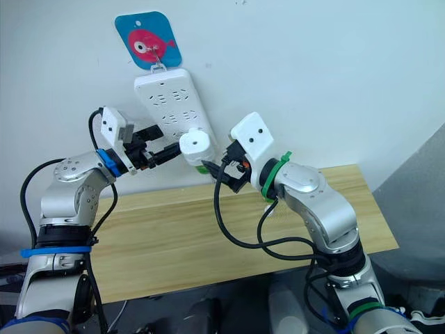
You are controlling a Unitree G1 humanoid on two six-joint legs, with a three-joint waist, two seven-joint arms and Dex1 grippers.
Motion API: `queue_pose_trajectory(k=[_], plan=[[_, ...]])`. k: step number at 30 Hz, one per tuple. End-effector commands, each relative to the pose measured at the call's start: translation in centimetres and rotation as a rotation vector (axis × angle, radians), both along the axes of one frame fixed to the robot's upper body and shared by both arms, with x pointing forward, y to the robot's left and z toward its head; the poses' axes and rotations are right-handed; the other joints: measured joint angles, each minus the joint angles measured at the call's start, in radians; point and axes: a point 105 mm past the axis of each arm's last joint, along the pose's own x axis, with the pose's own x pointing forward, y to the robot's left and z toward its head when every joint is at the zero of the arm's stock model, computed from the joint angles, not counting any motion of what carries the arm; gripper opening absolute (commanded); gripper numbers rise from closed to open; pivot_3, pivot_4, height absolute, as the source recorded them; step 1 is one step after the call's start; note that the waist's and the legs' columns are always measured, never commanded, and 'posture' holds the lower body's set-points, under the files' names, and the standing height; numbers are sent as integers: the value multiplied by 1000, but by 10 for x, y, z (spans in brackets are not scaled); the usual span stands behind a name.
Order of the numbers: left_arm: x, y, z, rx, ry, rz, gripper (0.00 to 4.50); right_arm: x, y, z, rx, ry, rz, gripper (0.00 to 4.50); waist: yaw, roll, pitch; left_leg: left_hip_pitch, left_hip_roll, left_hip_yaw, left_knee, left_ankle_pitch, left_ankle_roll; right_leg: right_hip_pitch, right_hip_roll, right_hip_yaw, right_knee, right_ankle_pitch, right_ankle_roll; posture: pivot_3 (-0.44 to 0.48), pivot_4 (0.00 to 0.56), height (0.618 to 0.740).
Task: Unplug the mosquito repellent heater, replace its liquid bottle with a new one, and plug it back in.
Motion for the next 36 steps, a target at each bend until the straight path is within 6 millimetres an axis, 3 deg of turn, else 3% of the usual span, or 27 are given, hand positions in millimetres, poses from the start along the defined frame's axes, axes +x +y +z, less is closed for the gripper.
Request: queue_pose_trajectory(k=[1, 6, 14, 18, 23, 27, 36], plan=[[-2, 25, 19, 21, -73, 108, 4491, -11, -2, 16, 65, -62, 23, 4500, 2, 0, 0, 0, 0, 0, 0, 0, 0, 0, 0, 0, 1, 0, 0, -146, 184, 734], [-11, 39, 15, 86, -73, 144, 4491, -14, -3, 11, 55, -68, 43, 4500, 2, 0, 0, 2, 1, 0, 0, 0, 0, -1, 2, 1, 6, 0, 0, -110, 181, 734], [-60, 56, -7, 271, 0, 52, 4491, -25, -1, 2, 29, -80, 119, 4500, 29, 0, 0, -1, 1, 1, -3, 0, 0, -3, 1, 1, 0, 0, -1, -47, 178, 734], [-111, 30, -17, 211, 153, -176, 4500, -30, 7, -3, 34, -63, 187, 3552, 60, -1, 0, -1, 2, 2, -3, 0, 0, -3, 1, 1, -1, 0, -1, -14, 177, 734], [-138, 0, -18, 187, 158, -268, 4500, -28, 17, -14, -4, -61, 223, 1601, 111, -1, -1, 0, 2, 1, -2, 0, 0, 0, 1, 0, -2, 0, -1, 2, 184, 734], [-149, -12, -17, 133, 129, -252, 4500, -13, 23, -20, -3, -65, 137, 121, 126, -3, -2, 1, 2, 1, -1, 0, 0, 2, 1, 0, -3, 0, -1, 8, 184, 734], [-164, -18, -23, 84, 156, -198, 4500, -2, 15, -20, 11, -68, 26, 14, 135, -3, -2, 1, 2, 1, -2, 0, 0, 1, 1, 0, -3, 0, -1, 33, 189, 734]])
